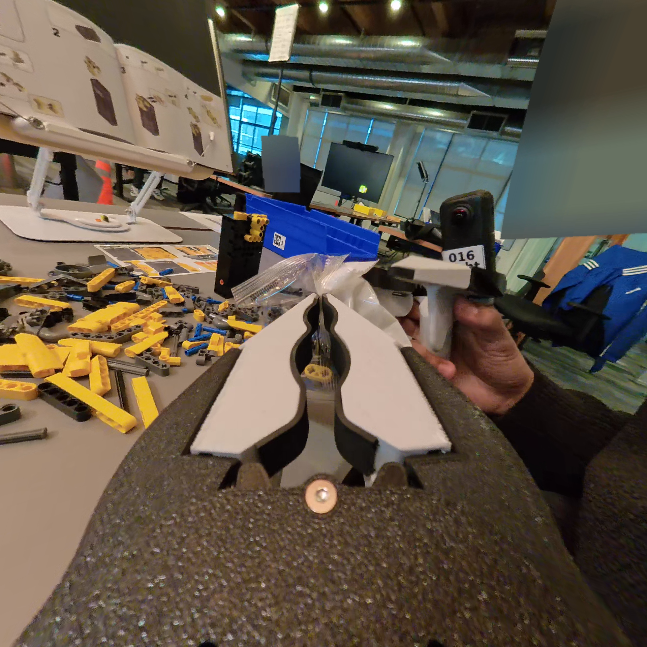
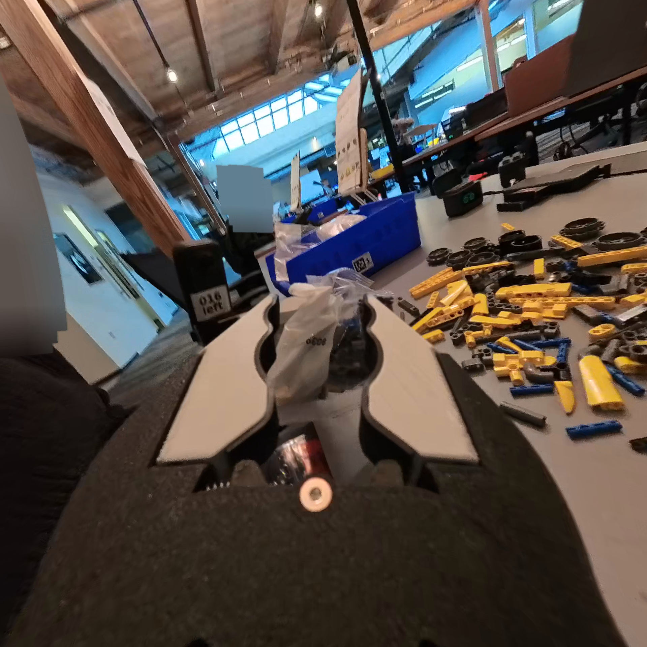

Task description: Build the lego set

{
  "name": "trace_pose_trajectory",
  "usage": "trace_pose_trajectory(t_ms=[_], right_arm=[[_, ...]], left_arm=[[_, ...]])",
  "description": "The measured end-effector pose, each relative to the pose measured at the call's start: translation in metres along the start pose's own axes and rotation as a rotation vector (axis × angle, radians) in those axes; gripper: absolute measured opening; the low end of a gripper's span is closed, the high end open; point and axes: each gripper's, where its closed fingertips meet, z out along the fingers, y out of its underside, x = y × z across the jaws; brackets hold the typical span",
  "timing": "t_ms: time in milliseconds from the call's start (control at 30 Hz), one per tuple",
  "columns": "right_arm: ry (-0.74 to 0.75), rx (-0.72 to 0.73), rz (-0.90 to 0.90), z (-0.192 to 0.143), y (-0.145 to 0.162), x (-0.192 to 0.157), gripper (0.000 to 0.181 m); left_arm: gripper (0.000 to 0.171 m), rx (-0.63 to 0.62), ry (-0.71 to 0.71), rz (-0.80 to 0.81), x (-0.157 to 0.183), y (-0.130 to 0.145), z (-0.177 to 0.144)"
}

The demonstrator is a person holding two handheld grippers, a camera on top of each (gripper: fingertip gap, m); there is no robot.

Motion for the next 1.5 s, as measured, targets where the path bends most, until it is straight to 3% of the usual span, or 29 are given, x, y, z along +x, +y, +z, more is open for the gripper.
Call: trace_pose_trajectory(t_ms=[133,333,467,700,767,867,1033,1233,1500], right_arm=[[0.052,-0.051,-0.140,0.004,0.006,-0.003,0.019],[0.060,-0.097,-0.206,0.001,0.011,-0.003,0.000],[0.030,-0.143,-0.228,0.001,0.018,-0.008,0.000],[0.093,-0.272,-0.424,0.014,0.036,-0.011,0.000],[0.077,-0.246,-0.408,0.015,0.032,-0.013,0.000],[-0.005,-0.134,-0.289,0.006,0.014,-0.020,0.016],[-0.030,0.063,-0.087,-0.013,-0.021,-0.007,0.016],[0.010,-0.069,-0.192,-0.003,0.005,-0.005,0.018],[-0.015,-0.020,-0.215,-0.002,-0.004,-0.017,0.000]], left_arm=[[0.000,-0.021,-0.014,0.015,-0.002,0.004,-0.001],[0.002,-0.030,-0.021,0.050,-0.003,0.004,-0.002],[0.005,-0.044,-0.069,0.058,-0.008,0.008,0.000],[0.003,-0.041,-0.103,0.045,-0.012,0.016,0.001],[0.002,-0.022,-0.078,0.025,-0.012,0.013,-0.001],[0.002,-0.003,-0.059,0.008,-0.013,0.007,-0.003],[0.002,0.005,0.010,0.021,-0.001,0.005,-0.004],[0.002,0.028,0.151,-0.051,0.019,0.001,-0.004],[0.002,0.068,0.336,-0.252,0.032,-0.007,-0.011]])
